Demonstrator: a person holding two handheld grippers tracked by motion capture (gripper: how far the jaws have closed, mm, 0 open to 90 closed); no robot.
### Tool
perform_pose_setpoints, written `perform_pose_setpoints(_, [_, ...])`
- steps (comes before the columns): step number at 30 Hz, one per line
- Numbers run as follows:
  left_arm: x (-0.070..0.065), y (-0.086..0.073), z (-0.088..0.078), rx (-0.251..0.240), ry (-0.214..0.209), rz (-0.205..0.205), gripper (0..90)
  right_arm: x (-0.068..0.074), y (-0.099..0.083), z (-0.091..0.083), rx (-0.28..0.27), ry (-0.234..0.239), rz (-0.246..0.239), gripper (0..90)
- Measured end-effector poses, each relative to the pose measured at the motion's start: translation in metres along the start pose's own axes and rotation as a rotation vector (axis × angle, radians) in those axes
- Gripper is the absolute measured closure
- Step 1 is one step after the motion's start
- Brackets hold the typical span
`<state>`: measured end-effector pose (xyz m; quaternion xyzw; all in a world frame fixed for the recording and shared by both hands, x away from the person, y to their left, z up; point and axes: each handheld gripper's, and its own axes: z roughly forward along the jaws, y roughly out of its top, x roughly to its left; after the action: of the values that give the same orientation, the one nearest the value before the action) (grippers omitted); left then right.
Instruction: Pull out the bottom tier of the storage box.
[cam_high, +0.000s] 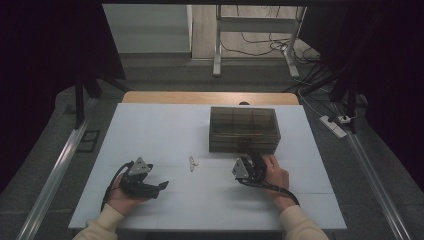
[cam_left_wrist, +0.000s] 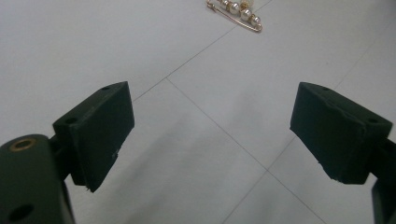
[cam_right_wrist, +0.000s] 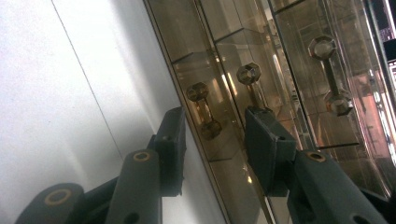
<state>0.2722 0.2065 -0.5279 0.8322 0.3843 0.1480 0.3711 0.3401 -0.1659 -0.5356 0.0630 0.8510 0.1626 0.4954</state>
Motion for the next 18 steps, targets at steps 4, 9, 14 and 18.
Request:
perform_pose_setpoints(4, [-0.0003,0.0000,0.0000,0.001,0.004,0.003,12.7,0.0008,0.0003,0.0009,0.000,-0.001,-0.003,58.9])
perform_pose_setpoints(9, [-0.0006,0.0000,0.0002,0.002,0.005,0.005,12.7,0.0010,0.0002,0.0017,0.000,-0.001,-0.005,59.6])
perform_pose_setpoints(14, [-0.0007,0.0001,0.0002,0.002,0.006,0.005,12.7,0.0014,0.0002,0.0026,0.006,0.001,-0.011,59.9])
perform_pose_setpoints(18, [-0.0004,0.0001,-0.0002,-0.001,0.005,0.003,12.7,0.0020,0.0005,0.0033,0.008,-0.006,-0.016,60.3])
